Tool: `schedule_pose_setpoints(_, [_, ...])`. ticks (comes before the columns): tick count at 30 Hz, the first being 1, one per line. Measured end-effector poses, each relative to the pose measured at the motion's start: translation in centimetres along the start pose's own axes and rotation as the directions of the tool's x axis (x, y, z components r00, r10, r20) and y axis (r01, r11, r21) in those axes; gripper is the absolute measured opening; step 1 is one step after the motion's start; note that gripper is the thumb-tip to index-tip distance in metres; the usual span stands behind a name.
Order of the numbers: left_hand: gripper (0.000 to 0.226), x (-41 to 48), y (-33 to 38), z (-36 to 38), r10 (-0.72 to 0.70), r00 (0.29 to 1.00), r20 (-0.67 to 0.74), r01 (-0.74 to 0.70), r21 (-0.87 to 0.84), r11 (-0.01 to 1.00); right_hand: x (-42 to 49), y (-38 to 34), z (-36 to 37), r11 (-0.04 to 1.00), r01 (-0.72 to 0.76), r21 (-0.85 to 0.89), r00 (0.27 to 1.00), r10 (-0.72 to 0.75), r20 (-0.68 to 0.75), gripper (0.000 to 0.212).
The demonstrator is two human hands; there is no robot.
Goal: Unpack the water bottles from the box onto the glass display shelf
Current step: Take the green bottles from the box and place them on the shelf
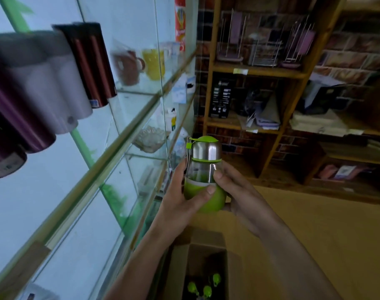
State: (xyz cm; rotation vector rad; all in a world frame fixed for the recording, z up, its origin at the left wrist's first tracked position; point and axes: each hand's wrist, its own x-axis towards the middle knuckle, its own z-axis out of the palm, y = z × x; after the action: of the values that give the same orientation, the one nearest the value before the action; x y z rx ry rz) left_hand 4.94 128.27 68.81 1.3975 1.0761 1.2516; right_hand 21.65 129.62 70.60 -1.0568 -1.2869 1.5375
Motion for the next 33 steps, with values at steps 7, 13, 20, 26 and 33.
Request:
schedule_pose_setpoints(7, [0.068, -0.8, 4.7, -1.4, 0.116, 0.993, 0.006, -0.116, 0.009, 0.993, -0.2, -3.3, 1.7, 0.994, 0.104, -0.043, 0.994, -0.103, 0.021, 0.048])
schedule_pose_setpoints(13, [0.069, -1.9, 7.7, -2.8, 0.18, 0.983, -0.041, -0.178, 0.038, 0.983, -0.5, -5.6, 3.6, 0.984, 0.171, -0.057, 0.983, -0.167, 0.077, 0.047])
schedule_pose_setpoints(20, [0.065, -3.2, 10.2, -3.9, 0.227, 0.968, -0.109, -0.218, 0.092, 0.972, 0.0, -7.0, 5.3, 0.984, 0.175, -0.037, 0.974, -0.167, 0.154, 0.064])
schedule_pose_setpoints(26, [0.061, -4.7, 12.0, -5.3, 0.244, 0.947, -0.21, -0.226, 0.105, 0.968, 1.2, -8.2, 7.5, 0.978, 0.206, -0.016, 0.939, -0.194, 0.283, 0.062])
schedule_pose_setpoints(33, [0.066, -6.4, 13.7, -7.1, 0.245, 0.897, -0.368, -0.192, 0.176, 0.966, 2.5, -9.9, 10.7, 0.967, 0.253, 0.017, 0.86, -0.232, 0.455, 0.045])
